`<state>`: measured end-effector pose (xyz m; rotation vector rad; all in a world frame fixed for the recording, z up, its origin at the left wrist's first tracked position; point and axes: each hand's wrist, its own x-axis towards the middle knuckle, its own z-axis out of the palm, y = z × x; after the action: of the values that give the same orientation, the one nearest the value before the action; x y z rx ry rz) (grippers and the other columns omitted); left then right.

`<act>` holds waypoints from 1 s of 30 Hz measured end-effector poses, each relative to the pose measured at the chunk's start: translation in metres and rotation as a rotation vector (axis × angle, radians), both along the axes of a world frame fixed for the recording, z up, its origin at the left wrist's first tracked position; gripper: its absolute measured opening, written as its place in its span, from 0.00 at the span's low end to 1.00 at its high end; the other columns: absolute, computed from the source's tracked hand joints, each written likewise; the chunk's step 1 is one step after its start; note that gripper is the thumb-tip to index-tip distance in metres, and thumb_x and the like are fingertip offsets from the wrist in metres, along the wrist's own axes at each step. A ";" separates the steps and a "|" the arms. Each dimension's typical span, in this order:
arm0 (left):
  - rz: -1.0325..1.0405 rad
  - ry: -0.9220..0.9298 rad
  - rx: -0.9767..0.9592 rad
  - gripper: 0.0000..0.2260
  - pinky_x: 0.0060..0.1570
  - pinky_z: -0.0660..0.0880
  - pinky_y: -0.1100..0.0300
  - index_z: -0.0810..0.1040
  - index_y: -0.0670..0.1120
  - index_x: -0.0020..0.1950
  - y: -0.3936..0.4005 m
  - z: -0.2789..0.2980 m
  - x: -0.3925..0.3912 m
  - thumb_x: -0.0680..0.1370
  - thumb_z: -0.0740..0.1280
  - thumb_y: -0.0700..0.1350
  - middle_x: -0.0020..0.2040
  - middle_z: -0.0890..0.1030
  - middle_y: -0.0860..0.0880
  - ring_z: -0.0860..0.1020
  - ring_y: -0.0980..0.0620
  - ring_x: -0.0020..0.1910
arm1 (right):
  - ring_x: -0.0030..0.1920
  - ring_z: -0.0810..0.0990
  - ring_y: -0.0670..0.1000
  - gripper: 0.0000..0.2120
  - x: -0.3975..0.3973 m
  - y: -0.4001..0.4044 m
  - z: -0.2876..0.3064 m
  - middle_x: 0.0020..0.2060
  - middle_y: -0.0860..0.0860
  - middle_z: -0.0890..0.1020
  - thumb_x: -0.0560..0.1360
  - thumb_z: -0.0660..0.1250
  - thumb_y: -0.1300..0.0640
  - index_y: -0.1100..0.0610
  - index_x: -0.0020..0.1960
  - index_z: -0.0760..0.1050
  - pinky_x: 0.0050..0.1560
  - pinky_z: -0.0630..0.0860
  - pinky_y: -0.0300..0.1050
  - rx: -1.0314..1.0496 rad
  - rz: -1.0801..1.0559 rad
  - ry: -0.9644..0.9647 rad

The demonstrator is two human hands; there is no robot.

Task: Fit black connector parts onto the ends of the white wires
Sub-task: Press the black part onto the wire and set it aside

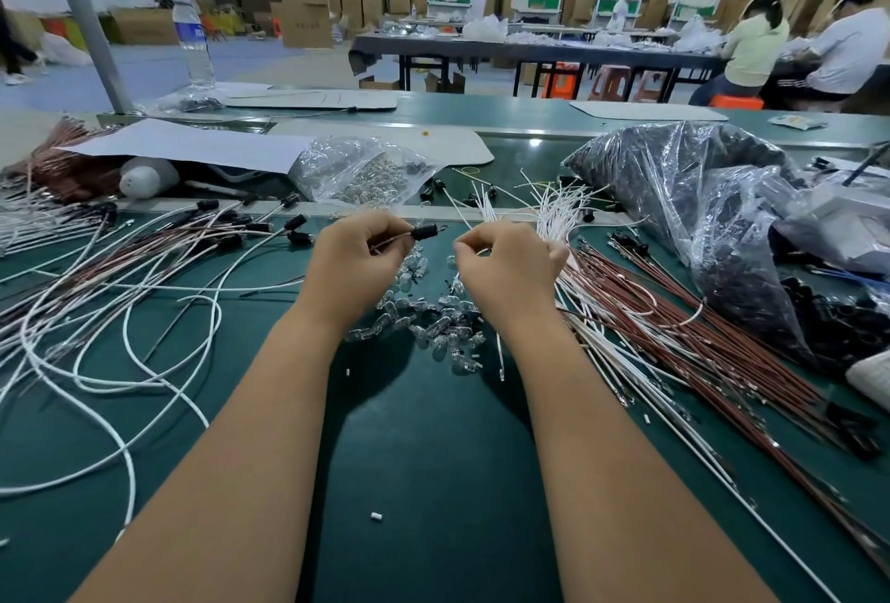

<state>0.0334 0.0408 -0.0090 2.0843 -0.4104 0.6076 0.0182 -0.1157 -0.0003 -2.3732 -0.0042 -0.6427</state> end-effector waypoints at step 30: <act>-0.046 0.040 0.005 0.02 0.42 0.78 0.52 0.82 0.45 0.42 -0.013 -0.002 -0.002 0.74 0.72 0.40 0.36 0.83 0.47 0.80 0.48 0.37 | 0.40 0.76 0.46 0.07 0.004 0.006 0.000 0.39 0.49 0.78 0.79 0.63 0.64 0.55 0.45 0.74 0.44 0.74 0.37 0.611 0.206 -0.010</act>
<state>0.0310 0.0282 -0.0110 2.0825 -0.4360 0.5368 0.0227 -0.1095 -0.0002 -1.7522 -0.0494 -0.4717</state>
